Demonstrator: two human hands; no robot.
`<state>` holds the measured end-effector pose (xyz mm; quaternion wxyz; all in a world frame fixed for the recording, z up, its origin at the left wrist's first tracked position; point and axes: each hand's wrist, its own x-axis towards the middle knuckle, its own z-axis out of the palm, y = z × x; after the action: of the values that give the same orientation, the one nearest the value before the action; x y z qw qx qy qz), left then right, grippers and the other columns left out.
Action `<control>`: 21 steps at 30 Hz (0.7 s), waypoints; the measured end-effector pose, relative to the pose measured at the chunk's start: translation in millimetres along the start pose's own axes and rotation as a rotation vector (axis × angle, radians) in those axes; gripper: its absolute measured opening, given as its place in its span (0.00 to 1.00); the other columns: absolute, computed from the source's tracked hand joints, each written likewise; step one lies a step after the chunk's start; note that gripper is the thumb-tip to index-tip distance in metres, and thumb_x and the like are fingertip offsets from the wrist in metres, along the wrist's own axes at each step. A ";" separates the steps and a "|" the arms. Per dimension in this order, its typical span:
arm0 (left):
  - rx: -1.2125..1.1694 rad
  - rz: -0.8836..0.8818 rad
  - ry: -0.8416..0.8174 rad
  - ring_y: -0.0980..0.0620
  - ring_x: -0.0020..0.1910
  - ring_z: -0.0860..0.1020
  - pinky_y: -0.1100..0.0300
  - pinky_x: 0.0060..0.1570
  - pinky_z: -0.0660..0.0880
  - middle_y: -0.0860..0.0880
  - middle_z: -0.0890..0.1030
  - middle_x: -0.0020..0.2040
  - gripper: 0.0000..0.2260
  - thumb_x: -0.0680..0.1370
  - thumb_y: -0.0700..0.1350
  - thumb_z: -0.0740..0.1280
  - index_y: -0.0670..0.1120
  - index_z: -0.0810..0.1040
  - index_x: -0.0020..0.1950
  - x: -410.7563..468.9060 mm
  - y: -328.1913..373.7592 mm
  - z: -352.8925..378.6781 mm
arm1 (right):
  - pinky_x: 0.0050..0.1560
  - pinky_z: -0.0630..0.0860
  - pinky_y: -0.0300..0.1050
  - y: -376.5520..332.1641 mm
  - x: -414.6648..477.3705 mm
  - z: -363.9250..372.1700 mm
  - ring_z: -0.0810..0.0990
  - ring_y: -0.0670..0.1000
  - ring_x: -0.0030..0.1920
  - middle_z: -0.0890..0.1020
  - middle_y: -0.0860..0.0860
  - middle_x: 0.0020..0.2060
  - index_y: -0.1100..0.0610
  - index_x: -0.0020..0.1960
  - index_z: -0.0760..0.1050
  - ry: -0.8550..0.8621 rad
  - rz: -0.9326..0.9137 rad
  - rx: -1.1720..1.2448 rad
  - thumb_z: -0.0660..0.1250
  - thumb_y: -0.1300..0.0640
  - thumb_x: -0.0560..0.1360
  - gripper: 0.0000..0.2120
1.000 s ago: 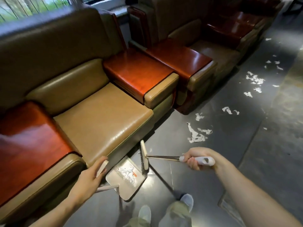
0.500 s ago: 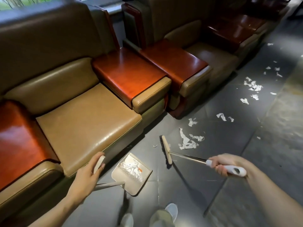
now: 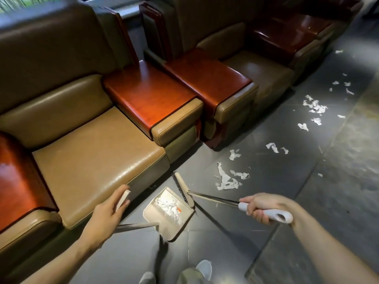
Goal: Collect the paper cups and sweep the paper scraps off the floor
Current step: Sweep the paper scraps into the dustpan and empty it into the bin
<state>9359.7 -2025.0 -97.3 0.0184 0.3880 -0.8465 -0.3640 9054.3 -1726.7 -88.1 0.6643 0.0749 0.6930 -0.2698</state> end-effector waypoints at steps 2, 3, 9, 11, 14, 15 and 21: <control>0.013 -0.041 -0.002 0.53 0.58 0.73 0.51 0.64 0.68 0.51 0.73 0.67 0.21 0.79 0.48 0.62 0.56 0.66 0.72 -4.7 -1.3 0.0 | 0.17 0.63 0.30 -11.0 12.6 6.5 0.64 0.42 0.18 0.65 0.48 0.22 0.47 0.69 0.64 -0.052 0.014 0.027 0.54 0.69 0.76 0.26; 0.015 -0.059 -0.007 0.53 0.59 0.73 0.51 0.65 0.67 0.50 0.74 0.67 0.21 0.79 0.47 0.62 0.55 0.66 0.72 -7.4 -3.0 -0.6 | 0.17 0.63 0.30 -16.0 18.6 9.3 0.64 0.42 0.18 0.65 0.48 0.22 0.48 0.69 0.65 -0.081 0.023 0.050 0.53 0.69 0.77 0.25; 0.061 -0.147 -0.012 0.46 0.67 0.70 0.52 0.69 0.62 0.47 0.72 0.69 0.20 0.80 0.45 0.62 0.53 0.68 0.72 -19.6 -16.2 -7.0 | 0.15 0.64 0.29 -33.4 35.5 3.2 0.65 0.42 0.16 0.65 0.49 0.20 0.49 0.57 0.68 -0.196 0.099 0.144 0.52 0.67 0.79 0.16; 0.077 -0.152 0.000 0.45 0.68 0.70 0.51 0.69 0.62 0.47 0.72 0.69 0.19 0.80 0.45 0.62 0.52 0.68 0.72 -18.5 -13.2 -6.2 | 0.15 0.64 0.29 -35.0 31.2 -10.8 0.65 0.42 0.15 0.66 0.50 0.20 0.51 0.62 0.68 -0.177 0.116 0.135 0.52 0.67 0.80 0.16; 0.090 -0.150 0.008 0.43 0.66 0.72 0.49 0.68 0.64 0.47 0.72 0.69 0.20 0.80 0.45 0.61 0.54 0.66 0.72 -13.9 -5.4 -3.1 | 0.15 0.62 0.29 -28.0 19.9 -39.0 0.64 0.43 0.14 0.65 0.50 0.19 0.54 0.75 0.57 -0.052 0.125 0.118 0.51 0.67 0.80 0.25; 0.091 -0.154 0.007 0.43 0.65 0.73 0.48 0.68 0.65 0.47 0.72 0.69 0.20 0.81 0.46 0.60 0.55 0.65 0.73 -11.7 -3.1 -2.5 | 0.15 0.62 0.29 -23.1 15.1 -48.4 0.64 0.43 0.14 0.65 0.50 0.19 0.55 0.77 0.55 -0.018 0.131 0.129 0.51 0.68 0.80 0.26; 0.048 -0.168 0.062 0.44 0.47 0.78 0.52 0.49 0.75 0.42 0.75 0.65 0.21 0.81 0.46 0.59 0.55 0.63 0.74 2.5 9.0 -0.5 | 0.15 0.63 0.30 -6.3 -7.8 -76.1 0.65 0.43 0.15 0.67 0.51 0.21 0.58 0.76 0.56 0.060 0.098 0.180 0.55 0.69 0.77 0.28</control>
<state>9352.3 -2023.1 -91.9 0.0048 0.4691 -0.8185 -0.3317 8985.2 -1694.0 -81.0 0.6463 0.1760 0.6810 -0.2959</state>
